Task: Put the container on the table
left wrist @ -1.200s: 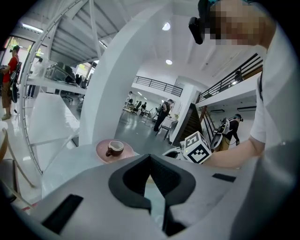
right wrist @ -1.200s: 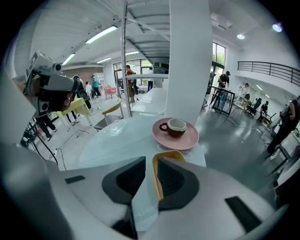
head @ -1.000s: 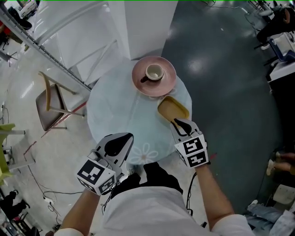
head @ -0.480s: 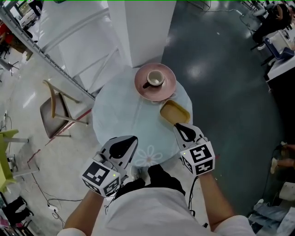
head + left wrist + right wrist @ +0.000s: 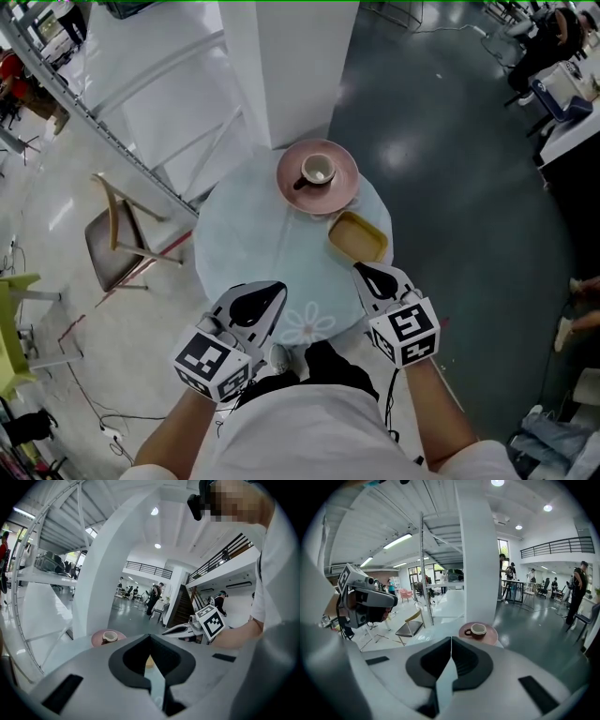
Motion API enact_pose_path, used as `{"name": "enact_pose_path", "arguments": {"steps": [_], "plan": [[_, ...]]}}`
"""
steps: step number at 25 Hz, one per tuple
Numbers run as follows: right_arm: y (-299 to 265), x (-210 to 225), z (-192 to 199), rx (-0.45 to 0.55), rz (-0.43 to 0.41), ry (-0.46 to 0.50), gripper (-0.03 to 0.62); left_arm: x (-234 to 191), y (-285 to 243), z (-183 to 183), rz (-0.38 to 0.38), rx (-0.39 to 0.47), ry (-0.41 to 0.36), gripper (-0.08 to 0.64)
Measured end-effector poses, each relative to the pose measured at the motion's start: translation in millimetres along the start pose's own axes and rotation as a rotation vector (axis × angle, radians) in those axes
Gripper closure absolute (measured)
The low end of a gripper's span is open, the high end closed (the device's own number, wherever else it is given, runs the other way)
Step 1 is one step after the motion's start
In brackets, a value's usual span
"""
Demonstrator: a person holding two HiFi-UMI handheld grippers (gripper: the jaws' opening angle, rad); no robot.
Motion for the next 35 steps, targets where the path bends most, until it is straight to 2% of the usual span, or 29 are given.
{"name": "enact_pose_path", "arguments": {"steps": [35], "plan": [[-6,-14,-6,-0.004,-0.036,0.003,0.571,-4,7,-2,-0.006,0.002,-0.009,0.538]]}}
Point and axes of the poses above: the fingertips, and each gripper's own axes: y backward along the fingers, x to its right, z out of its underside, the point moved 8 cm from there along y, backward along the fingers, and after that the axes turned 9 degrees about y, right-handed, at the moved point
